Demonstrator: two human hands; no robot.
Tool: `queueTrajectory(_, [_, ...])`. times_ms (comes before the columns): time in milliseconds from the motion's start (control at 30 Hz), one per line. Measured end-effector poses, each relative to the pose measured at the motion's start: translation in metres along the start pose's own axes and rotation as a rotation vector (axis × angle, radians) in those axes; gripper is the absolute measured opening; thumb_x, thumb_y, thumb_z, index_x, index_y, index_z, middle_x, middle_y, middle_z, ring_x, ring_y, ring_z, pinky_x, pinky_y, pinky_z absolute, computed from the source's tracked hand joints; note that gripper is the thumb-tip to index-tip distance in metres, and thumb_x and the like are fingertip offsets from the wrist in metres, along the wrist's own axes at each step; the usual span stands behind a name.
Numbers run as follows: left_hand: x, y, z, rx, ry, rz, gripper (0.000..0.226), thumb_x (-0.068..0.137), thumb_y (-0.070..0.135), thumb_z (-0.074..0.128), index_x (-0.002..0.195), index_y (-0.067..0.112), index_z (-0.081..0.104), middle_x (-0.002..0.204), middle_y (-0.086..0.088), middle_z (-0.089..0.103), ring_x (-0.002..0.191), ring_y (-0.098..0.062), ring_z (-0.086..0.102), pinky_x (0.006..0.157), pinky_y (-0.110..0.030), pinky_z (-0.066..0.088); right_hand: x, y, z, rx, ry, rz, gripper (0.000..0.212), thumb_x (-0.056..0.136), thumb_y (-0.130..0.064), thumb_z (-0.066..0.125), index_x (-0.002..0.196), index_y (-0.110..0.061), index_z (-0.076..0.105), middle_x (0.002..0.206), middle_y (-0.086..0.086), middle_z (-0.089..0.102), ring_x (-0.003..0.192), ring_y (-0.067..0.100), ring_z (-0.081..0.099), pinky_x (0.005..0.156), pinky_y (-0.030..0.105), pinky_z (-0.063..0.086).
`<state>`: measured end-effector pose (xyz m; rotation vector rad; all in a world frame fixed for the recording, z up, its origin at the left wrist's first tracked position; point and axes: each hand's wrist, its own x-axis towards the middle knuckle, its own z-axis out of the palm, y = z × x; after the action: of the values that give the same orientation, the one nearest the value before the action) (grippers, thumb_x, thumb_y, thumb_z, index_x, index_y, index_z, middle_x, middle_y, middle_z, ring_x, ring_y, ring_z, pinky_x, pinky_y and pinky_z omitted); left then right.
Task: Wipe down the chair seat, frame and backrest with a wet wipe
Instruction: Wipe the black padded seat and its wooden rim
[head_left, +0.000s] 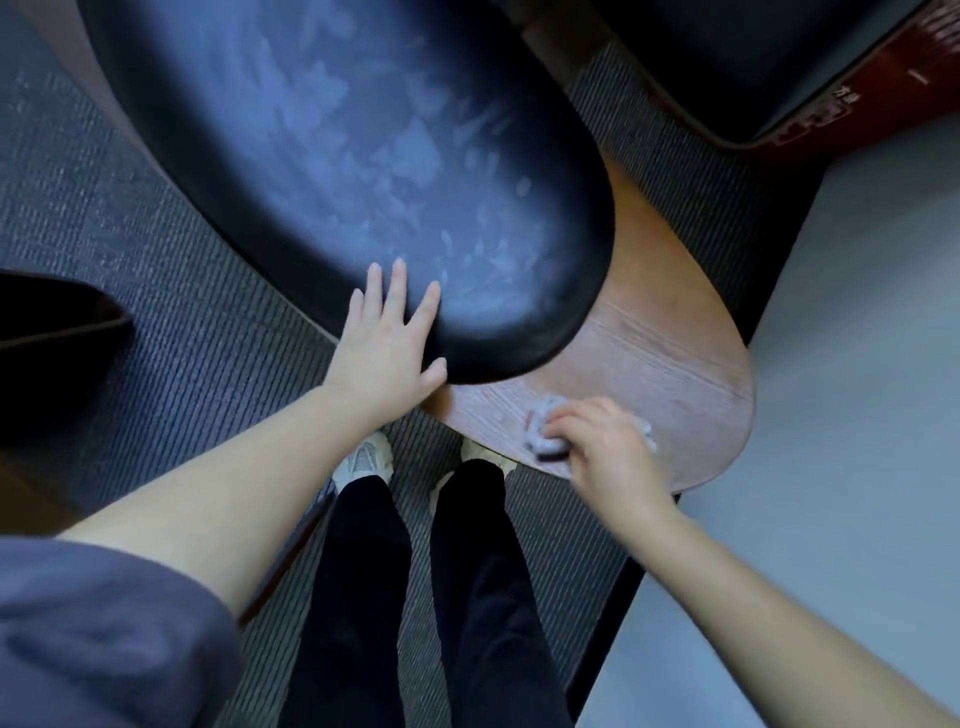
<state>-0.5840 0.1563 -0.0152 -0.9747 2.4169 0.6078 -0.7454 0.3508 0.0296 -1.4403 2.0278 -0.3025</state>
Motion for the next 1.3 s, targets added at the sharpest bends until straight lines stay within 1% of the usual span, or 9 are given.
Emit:
queueTrajectory(167, [0.004, 0.034, 0.0, 0.009, -0.043, 0.042, 0.083, 0.092, 0.047, 0.047, 0.156, 0.019, 0.003, 0.161, -0.021, -0.008, 0.148, -0.04, -0.006, 0.12, -0.05, 0.008, 0.051, 0.055, -0.042, -0.106, 0.093, 0.404, 0.027, 0.062, -0.008, 0.043, 0.069, -0.022, 0.066, 0.084, 0.001, 0.064, 0.086, 0.025, 0.054, 0.075, 0.036, 0.043])
queueTrajectory(333, [0.005, 0.045, -0.009, -0.025, -0.087, 0.004, 0.081, 0.092, 0.042, 0.05, 0.156, 0.018, 0.006, 0.161, -0.021, -0.006, 0.149, -0.039, -0.004, 0.119, -0.049, 0.011, -0.001, 0.02, -0.029, 0.02, -0.283, 0.047, 0.018, 0.063, 0.005, 0.062, 0.066, -0.012, 0.067, 0.074, 0.003, 0.063, 0.077, 0.023, 0.056, 0.069, 0.034, 0.048])
queueTrajectory(500, [0.008, 0.046, -0.012, -0.035, -0.134, -0.024, 0.083, 0.092, 0.042, 0.05, 0.156, 0.019, 0.003, 0.161, -0.02, -0.009, 0.149, -0.037, -0.006, 0.119, -0.049, 0.011, 0.05, 0.08, -0.091, 0.036, -0.131, 0.365, 0.02, 0.059, 0.022, 0.046, 0.065, 0.014, 0.064, 0.066, 0.018, 0.06, 0.071, 0.021, 0.052, 0.058, 0.022, 0.03])
queueTrajectory(600, [0.007, 0.051, -0.011, -0.032, -0.141, -0.049, 0.085, 0.092, 0.043, 0.051, 0.156, 0.018, 0.002, 0.161, -0.02, -0.01, 0.148, -0.038, -0.008, 0.119, -0.05, 0.01, 0.052, 0.061, -0.064, -0.009, -0.122, 0.365, 0.021, 0.07, 0.008, 0.053, 0.072, -0.004, 0.071, 0.084, 0.015, 0.066, 0.085, 0.033, 0.059, 0.066, 0.028, 0.035])
queueTrajectory(767, [0.01, 0.054, -0.018, -0.099, -0.174, -0.086, 0.082, 0.092, 0.041, 0.051, 0.156, 0.02, 0.003, 0.161, -0.018, -0.01, 0.149, -0.036, -0.008, 0.118, -0.051, 0.011, -0.021, 0.047, -0.067, 0.08, -0.331, -0.069, 0.026, 0.054, 0.005, 0.055, 0.056, -0.019, 0.065, 0.065, -0.004, 0.059, 0.067, 0.025, 0.056, 0.058, 0.034, 0.045])
queueTrajectory(933, [0.015, 0.054, -0.023, -0.091, -0.153, -0.074, 0.078, 0.091, 0.038, 0.052, 0.155, 0.017, 0.013, 0.162, -0.018, -0.003, 0.149, -0.035, -0.002, 0.118, -0.05, 0.012, 0.058, 0.107, -0.099, -0.132, -0.185, 0.355, 0.028, 0.071, 0.007, 0.049, 0.077, -0.009, 0.072, 0.091, 0.011, 0.066, 0.094, 0.032, 0.057, 0.076, 0.03, 0.042])
queueTrajectory(1067, [0.02, 0.052, -0.024, -0.075, -0.12, -0.034, 0.076, 0.089, 0.037, 0.055, 0.152, 0.015, 0.02, 0.162, -0.017, 0.002, 0.149, -0.034, 0.002, 0.117, -0.051, 0.015, 0.049, 0.059, -0.063, -0.026, -0.316, 0.189, 0.023, 0.076, 0.008, 0.057, 0.076, -0.01, 0.072, 0.088, 0.01, 0.065, 0.09, 0.031, 0.057, 0.082, 0.037, 0.047])
queueTrajectory(1167, [0.031, 0.052, -0.033, -0.07, -0.145, -0.008, 0.075, 0.09, 0.037, 0.053, 0.153, 0.017, 0.017, 0.162, -0.015, 0.001, 0.149, -0.033, 0.001, 0.117, -0.05, 0.013, -0.002, 0.043, -0.063, 0.053, -0.404, -0.049, 0.024, 0.059, 0.004, 0.052, 0.056, -0.015, 0.066, 0.065, 0.003, 0.06, 0.068, 0.03, 0.057, 0.062, 0.042, 0.049])
queueTrajectory(1300, [0.058, 0.053, -0.047, -0.072, -0.172, 0.04, 0.075, 0.092, 0.037, 0.051, 0.154, 0.019, 0.014, 0.163, -0.013, -0.001, 0.149, -0.032, 0.0, 0.118, -0.05, 0.013, 0.047, 0.091, -0.092, -0.055, -0.212, 0.339, 0.028, 0.069, 0.007, 0.047, 0.072, -0.006, 0.071, 0.086, 0.016, 0.067, 0.089, 0.038, 0.058, 0.078, 0.039, 0.045])
